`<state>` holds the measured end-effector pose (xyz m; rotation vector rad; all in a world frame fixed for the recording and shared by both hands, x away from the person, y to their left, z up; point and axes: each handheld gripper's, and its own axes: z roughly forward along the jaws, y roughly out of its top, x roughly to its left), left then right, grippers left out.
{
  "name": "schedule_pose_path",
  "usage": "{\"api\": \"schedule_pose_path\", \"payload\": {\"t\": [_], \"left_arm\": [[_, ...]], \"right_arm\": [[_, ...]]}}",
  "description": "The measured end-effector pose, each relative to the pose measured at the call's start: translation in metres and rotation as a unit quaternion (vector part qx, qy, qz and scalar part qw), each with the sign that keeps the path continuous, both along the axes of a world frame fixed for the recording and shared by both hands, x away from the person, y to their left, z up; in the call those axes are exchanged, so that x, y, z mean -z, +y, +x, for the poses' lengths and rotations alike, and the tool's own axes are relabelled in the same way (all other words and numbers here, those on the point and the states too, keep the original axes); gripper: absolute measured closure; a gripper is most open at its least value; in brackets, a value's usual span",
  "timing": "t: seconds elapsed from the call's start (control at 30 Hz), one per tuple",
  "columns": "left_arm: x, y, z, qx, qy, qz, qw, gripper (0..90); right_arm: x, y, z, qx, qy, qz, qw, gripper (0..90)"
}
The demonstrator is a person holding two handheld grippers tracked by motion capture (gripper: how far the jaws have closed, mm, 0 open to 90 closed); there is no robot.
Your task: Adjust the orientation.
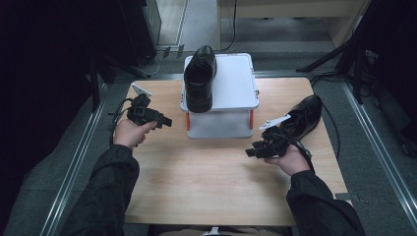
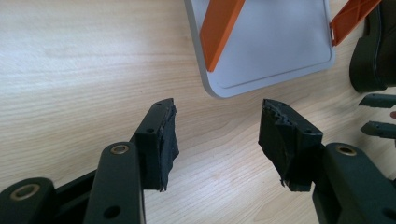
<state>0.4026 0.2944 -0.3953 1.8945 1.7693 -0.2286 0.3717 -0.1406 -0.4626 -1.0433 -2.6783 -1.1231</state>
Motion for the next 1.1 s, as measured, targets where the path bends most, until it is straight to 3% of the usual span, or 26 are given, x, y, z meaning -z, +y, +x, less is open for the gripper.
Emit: {"api": "schedule_pose_path", "payload": {"t": [0.13,0.27,0.4,0.47,0.73,0.8,0.87,1.1], "left_arm": [[0.011,-0.004,-0.006,0.006,-0.012,0.001,0.9999,45.5],[0.022,-0.006,-0.013,0.014,-0.011,0.010,0.9998,45.2],[0.031,-0.006,-0.021,0.009,-0.015,-0.004,0.9998,44.9],[0.036,-0.008,-0.023,0.015,-0.011,0.005,0.9998,44.9],[0.042,-0.012,-0.030,0.030,-0.015,0.014,0.9994,44.8],[0.044,-0.015,-0.031,0.036,-0.016,0.026,0.9989,44.8],[0.046,-0.017,-0.032,0.040,-0.015,0.014,0.9990,44.7],[0.046,-0.018,-0.032,0.050,-0.020,0.011,0.9985,44.7]], "right_arm": [[0.000,-0.001,0.000,-0.001,-0.002,-0.005,1.0000,52.2],[0.001,-0.002,0.000,0.002,-0.001,-0.009,1.0000,52.1],[0.001,-0.004,0.000,0.008,-0.001,-0.014,0.9999,51.8],[0.001,-0.005,0.000,0.009,-0.002,-0.015,0.9999,52.1],[-0.001,-0.012,0.001,0.018,0.000,-0.008,0.9998,53.0],[-0.005,-0.017,0.002,0.026,0.001,-0.005,0.9997,53.9],[-0.011,-0.021,0.003,0.031,-0.006,0.000,0.9995,53.9],[-0.028,-0.037,0.012,0.044,-0.013,0.002,0.9990,54.3]]}}
